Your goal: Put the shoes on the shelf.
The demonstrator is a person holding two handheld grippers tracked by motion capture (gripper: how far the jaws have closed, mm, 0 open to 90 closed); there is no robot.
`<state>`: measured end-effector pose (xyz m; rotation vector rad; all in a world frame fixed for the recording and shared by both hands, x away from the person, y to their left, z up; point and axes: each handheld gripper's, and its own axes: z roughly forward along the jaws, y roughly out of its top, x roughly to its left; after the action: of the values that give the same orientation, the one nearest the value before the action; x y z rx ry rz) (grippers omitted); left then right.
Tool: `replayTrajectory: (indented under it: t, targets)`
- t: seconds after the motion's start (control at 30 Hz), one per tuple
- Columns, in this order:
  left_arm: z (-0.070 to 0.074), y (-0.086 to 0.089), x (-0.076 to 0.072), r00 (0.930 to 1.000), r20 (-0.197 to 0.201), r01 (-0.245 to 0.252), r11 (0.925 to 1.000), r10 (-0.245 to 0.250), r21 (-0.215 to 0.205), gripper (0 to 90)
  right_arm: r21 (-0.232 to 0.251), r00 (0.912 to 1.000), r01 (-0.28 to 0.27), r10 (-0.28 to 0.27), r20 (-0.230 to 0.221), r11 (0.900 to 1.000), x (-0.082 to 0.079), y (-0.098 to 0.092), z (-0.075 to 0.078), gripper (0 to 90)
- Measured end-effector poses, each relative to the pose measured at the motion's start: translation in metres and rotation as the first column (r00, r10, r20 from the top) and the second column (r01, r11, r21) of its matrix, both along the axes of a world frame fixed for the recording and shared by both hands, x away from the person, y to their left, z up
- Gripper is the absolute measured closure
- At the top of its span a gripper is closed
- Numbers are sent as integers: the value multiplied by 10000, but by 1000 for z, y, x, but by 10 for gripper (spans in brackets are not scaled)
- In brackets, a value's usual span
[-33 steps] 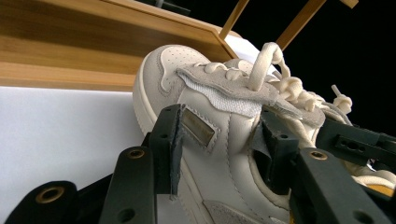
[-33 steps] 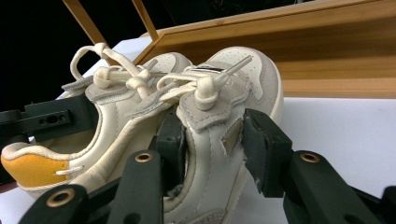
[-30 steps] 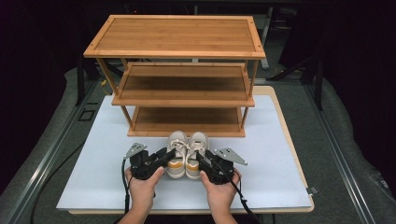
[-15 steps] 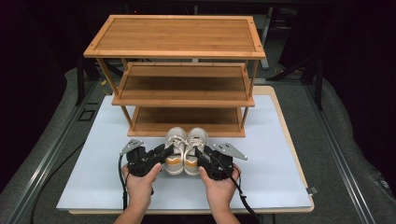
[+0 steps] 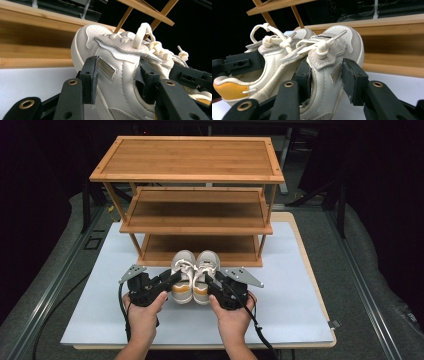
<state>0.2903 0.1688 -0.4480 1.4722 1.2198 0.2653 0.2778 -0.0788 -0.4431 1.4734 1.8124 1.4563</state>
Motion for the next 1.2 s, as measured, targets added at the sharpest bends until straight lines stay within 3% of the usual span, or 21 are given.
replayTrajectory:
  t: [0.53,1.2]
  targets:
    - [24,-1,8,9998,135,134,9999,-134,-27,570,201,9998,114,-118,178,9997,7,-2,24,606]
    - [51,-2,11,9985,547,84,10000,-86,42,570,-115,9989,48,-43,471,9999,10,-2,53,606]
